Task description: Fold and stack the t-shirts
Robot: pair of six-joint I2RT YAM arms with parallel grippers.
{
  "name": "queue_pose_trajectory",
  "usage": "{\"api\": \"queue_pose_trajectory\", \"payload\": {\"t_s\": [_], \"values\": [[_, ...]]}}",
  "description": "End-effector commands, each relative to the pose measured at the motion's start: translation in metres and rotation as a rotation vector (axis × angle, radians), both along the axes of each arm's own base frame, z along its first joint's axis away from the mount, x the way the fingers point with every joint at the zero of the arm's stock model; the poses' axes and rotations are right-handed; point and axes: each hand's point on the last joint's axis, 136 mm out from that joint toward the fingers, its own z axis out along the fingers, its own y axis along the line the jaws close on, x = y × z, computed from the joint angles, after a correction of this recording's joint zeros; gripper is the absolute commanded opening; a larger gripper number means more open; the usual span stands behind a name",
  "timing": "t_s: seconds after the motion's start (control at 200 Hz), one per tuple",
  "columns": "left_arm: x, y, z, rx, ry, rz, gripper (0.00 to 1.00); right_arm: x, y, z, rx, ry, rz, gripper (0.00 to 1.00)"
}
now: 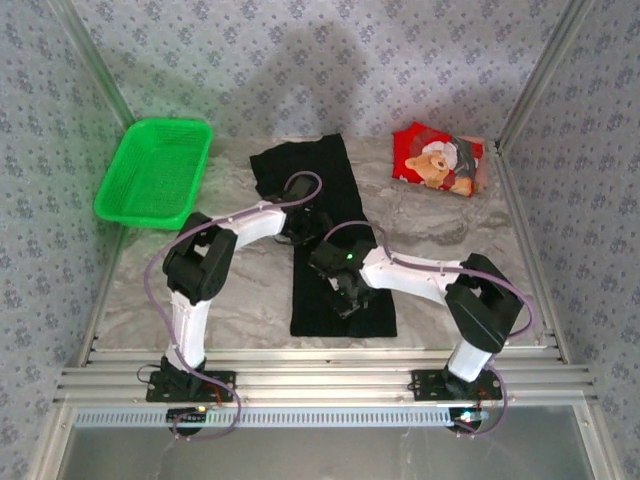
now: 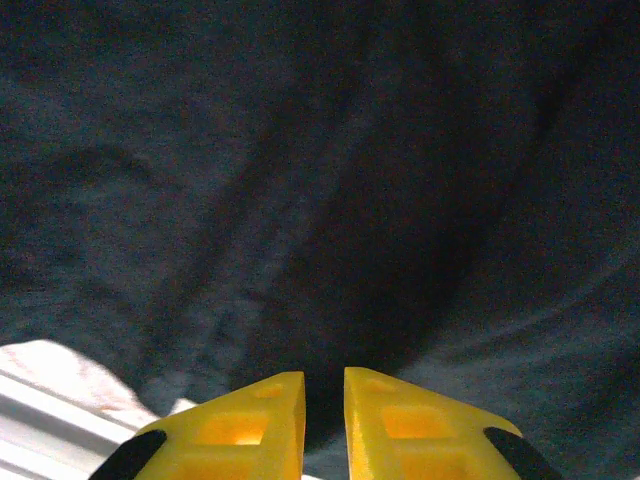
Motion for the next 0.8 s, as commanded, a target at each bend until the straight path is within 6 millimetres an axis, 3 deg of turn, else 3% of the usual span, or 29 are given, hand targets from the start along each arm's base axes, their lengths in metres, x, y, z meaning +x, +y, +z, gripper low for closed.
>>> {"api": "queue_pose_trajectory", "payload": {"t_s": [0.0, 0.13, 0.22, 0.325, 0.425, 0.51, 0.585, 0.69, 0.794], "values": [[-0.026, 0.026, -0.023, 0.069, 0.082, 0.000, 0.63, -0.016, 0.013, -0.003, 0.034, 0.086, -0.026, 0.21], [-0.045, 0.058, -0.017, 0.047, 0.097, 0.085, 0.65, -0.029, 0.034, -0.010, 0.120, 0.174, -0.028, 0.22], [-0.057, 0.075, 0.007, 0.030, 0.058, 0.112, 0.71, -0.035, 0.043, -0.007, 0.173, 0.224, -0.053, 0.24], [-0.071, 0.078, 0.042, -0.017, 0.002, 0.107, 0.76, -0.035, 0.052, 0.020, 0.294, 0.239, -0.097, 0.33], [-0.091, 0.079, 0.060, -0.037, -0.006, 0.095, 0.79, -0.032, 0.049, 0.053, 0.397, 0.244, -0.153, 0.43], [-0.112, 0.081, 0.066, -0.054, 0.007, 0.106, 0.80, -0.030, 0.025, 0.068, 0.390, 0.229, -0.218, 0.55], [-0.132, 0.078, 0.068, -0.087, 0.022, 0.112, 0.81, -0.026, -0.016, 0.070, 0.324, 0.206, -0.308, 0.65], [-0.168, 0.071, 0.059, -0.088, 0.087, 0.093, 0.81, -0.027, -0.071, 0.057, 0.296, 0.223, -0.475, 0.69], [-0.203, 0.065, 0.046, -0.092, 0.154, 0.079, 0.81, -0.034, -0.099, 0.041, 0.370, 0.292, -0.616, 0.70]]}}
